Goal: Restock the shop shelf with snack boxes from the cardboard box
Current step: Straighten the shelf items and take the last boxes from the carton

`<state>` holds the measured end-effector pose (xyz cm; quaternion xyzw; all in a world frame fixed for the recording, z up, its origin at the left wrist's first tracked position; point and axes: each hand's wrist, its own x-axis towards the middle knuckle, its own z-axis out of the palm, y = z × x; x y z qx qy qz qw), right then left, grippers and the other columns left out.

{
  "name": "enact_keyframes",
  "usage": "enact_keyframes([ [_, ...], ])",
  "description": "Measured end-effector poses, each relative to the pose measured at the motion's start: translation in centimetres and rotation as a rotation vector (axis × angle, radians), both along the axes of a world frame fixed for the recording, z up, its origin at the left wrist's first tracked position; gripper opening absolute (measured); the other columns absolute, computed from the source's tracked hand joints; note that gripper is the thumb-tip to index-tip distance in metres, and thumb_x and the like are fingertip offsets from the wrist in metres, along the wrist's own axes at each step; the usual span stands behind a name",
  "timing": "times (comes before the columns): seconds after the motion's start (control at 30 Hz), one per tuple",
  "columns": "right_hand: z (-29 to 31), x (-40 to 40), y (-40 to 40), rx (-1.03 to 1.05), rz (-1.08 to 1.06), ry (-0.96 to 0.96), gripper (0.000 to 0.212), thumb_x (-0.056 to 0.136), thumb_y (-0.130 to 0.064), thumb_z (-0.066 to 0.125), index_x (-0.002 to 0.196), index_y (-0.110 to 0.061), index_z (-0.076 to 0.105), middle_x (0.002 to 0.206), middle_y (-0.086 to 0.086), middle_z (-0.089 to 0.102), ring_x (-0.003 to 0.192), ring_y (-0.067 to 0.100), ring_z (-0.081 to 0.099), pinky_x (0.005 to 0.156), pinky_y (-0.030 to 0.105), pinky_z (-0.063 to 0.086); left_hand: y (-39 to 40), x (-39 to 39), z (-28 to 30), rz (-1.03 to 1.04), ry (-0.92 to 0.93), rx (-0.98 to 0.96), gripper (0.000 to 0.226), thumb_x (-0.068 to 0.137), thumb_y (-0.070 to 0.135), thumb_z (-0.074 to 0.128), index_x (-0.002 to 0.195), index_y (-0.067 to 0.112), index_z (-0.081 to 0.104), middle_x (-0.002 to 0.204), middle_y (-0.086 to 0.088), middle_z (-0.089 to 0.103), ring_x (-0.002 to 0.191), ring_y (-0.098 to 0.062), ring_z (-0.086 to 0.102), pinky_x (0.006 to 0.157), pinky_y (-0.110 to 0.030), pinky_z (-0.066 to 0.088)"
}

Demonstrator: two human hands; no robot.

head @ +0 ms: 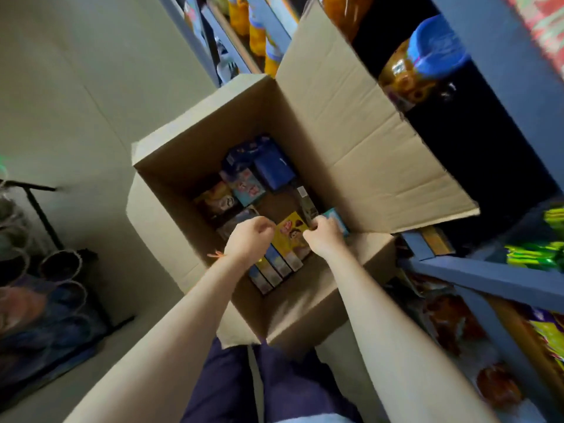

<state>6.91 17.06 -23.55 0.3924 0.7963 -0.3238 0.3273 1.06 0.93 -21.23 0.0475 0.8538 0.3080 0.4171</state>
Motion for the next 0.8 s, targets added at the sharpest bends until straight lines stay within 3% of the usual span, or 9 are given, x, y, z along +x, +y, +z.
enact_keyframes([
  [0.13, -6.0, -2.7, 1.1, 0.054, 0.109, -0.090, 0.053, 0.098, -0.012, 0.049, 0.149, -0.024, 0.041, 0.160, 0.011, 0.021, 0.141, 0.032, 0.035, 0.110, 0.038, 0.035, 1.5, -2.7, -5.3, -0.104, -0.049, -0.020, 0.026, 0.100, 0.024, 0.048, 0.115, 0.023, 0.069, 0.108, 0.005, 0.062, 0.096, -0.013, 0.056, 0.080, -0.025, 0.044],
  [0.23, -9.4, -3.9, 1.9, 0.019, 0.202, -0.202, 0.053, 0.099, -0.017, 0.053, 0.149, -0.032, 0.041, 0.164, 0.009, 0.005, 0.141, 0.036, 0.035, 0.109, 0.042, 0.038, 1.9, -4.1, -8.0, -0.156, -0.107, -0.014, 0.025, 0.102, 0.026, 0.048, 0.117, 0.020, 0.066, 0.107, 0.003, 0.059, 0.094, -0.012, 0.052, 0.078, -0.023, 0.038],
  [0.43, -11.0, -4.0, 2.1, 0.124, 0.336, -0.276, 0.051, 0.095, -0.017, 0.060, 0.142, -0.033, 0.048, 0.150, 0.010, 0.029, 0.127, 0.035, 0.050, 0.098, 0.043, 0.047, 1.9, -4.8, -9.0, -0.151, -0.137, -0.026, 0.026, 0.102, 0.024, 0.048, 0.115, 0.016, 0.069, 0.106, -0.001, 0.061, 0.094, -0.014, 0.053, 0.083, -0.028, 0.044],
  [0.53, -9.0, -4.3, 2.0, 0.190, 0.245, -0.141, 0.035, 0.096, -0.022, 0.059, 0.128, -0.036, 0.056, 0.137, 0.008, 0.044, 0.114, 0.033, 0.056, 0.087, 0.038, 0.050, 1.9, -4.6, -8.0, -0.130, -0.189, -0.002, 0.025, 0.101, 0.026, 0.049, 0.112, 0.017, 0.068, 0.103, -0.003, 0.065, 0.090, -0.016, 0.057, 0.078, -0.029, 0.045],
  [0.6, -6.9, -3.8, 2.2, 0.046, 0.068, 0.051, 0.029, 0.095, -0.025, 0.060, 0.121, -0.039, 0.060, 0.129, 0.001, 0.056, 0.110, 0.025, 0.059, 0.086, 0.035, 0.053, 1.8, -4.5, -7.1, -0.077, -0.218, 0.001, 0.023, 0.099, 0.029, 0.050, 0.112, 0.020, 0.067, 0.100, -0.004, 0.067, 0.092, -0.019, 0.063, 0.080, -0.032, 0.050],
  [0.63, -5.3, -3.4, 2.2, -0.096, -0.069, 0.165, 0.034, 0.094, -0.024, 0.063, 0.123, -0.041, 0.061, 0.125, -0.004, 0.060, 0.107, 0.019, 0.061, 0.084, 0.033, 0.055, 1.7, -4.6, -6.5, -0.017, -0.227, 0.011, 0.024, 0.098, 0.031, 0.052, 0.114, 0.021, 0.066, 0.102, -0.003, 0.068, 0.094, -0.020, 0.065, 0.084, -0.034, 0.053],
  [0.7, -1.2, -2.7, 2.0, -0.379, -0.322, 0.344, 0.051, 0.093, -0.018, 0.066, 0.132, -0.049, 0.055, 0.116, -0.007, 0.065, 0.084, 0.006, 0.062, 0.061, 0.022, 0.051, 1.4, -4.8, -4.8, 0.223, -0.328, 0.109, 0.033, 0.094, 0.044, 0.059, 0.118, 0.022, 0.062, 0.107, -0.002, 0.072, 0.096, -0.021, 0.069, 0.089, -0.041, 0.057],
  [0.73, 0.7, -2.2, 1.7, -0.464, -0.392, 0.400, 0.058, 0.093, -0.015, 0.066, 0.134, -0.054, 0.051, 0.109, -0.006, 0.067, 0.071, 0.003, 0.058, 0.050, 0.021, 0.043, 1.3, -5.0, -3.7, 0.352, -0.414, 0.184, 0.040, 0.091, 0.050, 0.063, 0.120, 0.022, 0.060, 0.108, -0.002, 0.073, 0.097, -0.021, 0.071, 0.086, -0.041, 0.059],
  [0.8, 4.1, -1.4, 0.9, -0.539, -0.454, 0.498, 0.067, 0.093, -0.011, 0.065, 0.136, -0.058, 0.044, 0.096, 0.000, 0.068, 0.058, 0.001, 0.052, 0.045, 0.024, 0.032, 1.1, -5.5, -1.3, 0.506, -0.542, 0.360, 0.050, 0.088, 0.046, 0.070, 0.126, 0.017, 0.055, 0.109, -0.006, 0.074, 0.098, -0.024, 0.073, 0.076, -0.039, 0.060],
])
